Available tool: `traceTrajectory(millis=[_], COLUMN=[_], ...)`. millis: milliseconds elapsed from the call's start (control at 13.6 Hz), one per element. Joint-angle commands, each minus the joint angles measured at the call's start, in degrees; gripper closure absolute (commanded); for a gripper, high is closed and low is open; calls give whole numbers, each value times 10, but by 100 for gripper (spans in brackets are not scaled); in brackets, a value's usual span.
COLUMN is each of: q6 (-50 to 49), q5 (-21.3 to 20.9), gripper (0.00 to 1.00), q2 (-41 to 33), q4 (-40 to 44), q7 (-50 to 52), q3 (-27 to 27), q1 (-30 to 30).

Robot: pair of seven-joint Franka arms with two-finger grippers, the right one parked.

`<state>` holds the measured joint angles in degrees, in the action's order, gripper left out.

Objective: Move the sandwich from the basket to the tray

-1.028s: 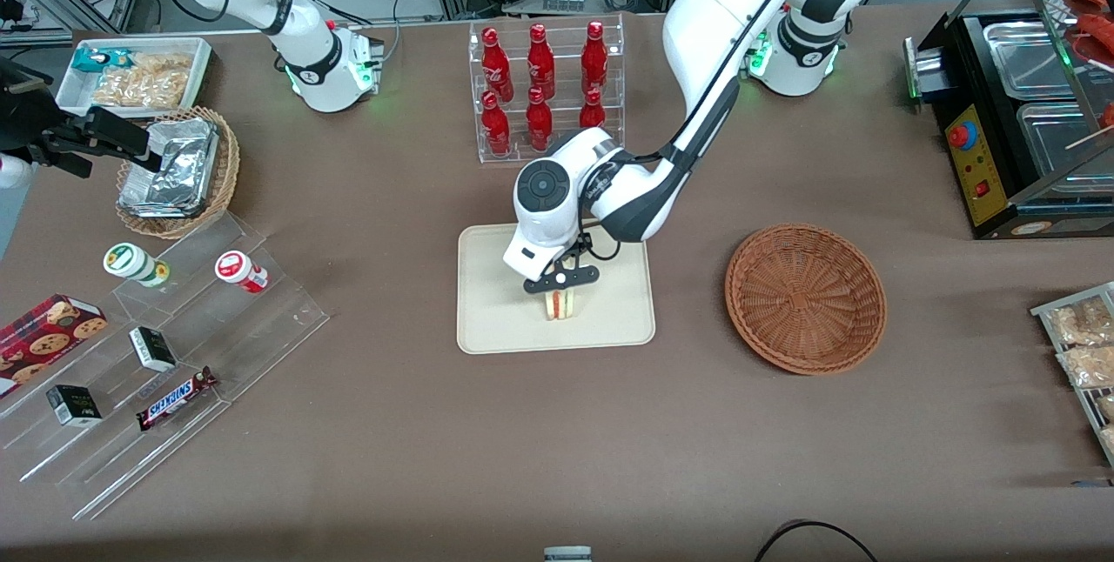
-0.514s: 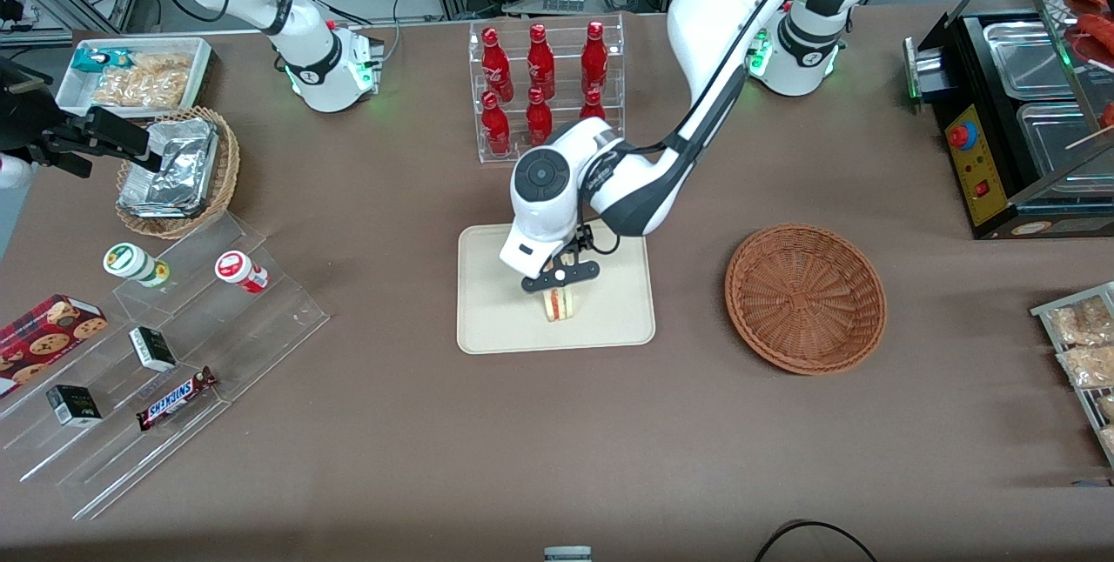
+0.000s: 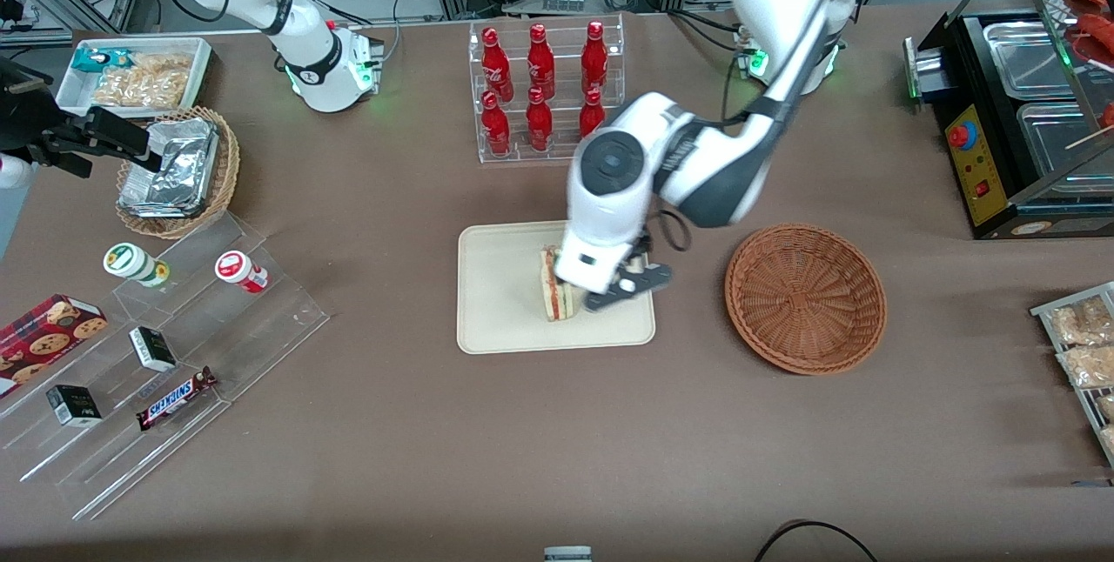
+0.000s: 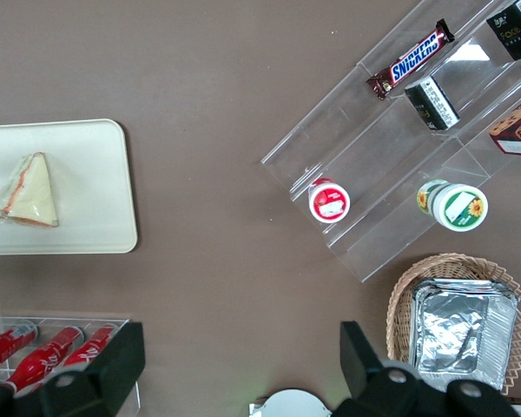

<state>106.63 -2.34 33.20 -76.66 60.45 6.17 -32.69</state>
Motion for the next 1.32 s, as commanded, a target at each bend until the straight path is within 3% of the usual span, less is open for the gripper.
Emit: traceTrajectory(millis=[0, 514, 1248], q6=[-31, -84, -251], q5=[6, 18, 16], gripper=[0, 0, 0], q2=[-43, -170, -337], q4=[-44, -171, -195], q7=[-65, -247, -553], q3=[7, 4, 6], q1=[57, 179, 310])
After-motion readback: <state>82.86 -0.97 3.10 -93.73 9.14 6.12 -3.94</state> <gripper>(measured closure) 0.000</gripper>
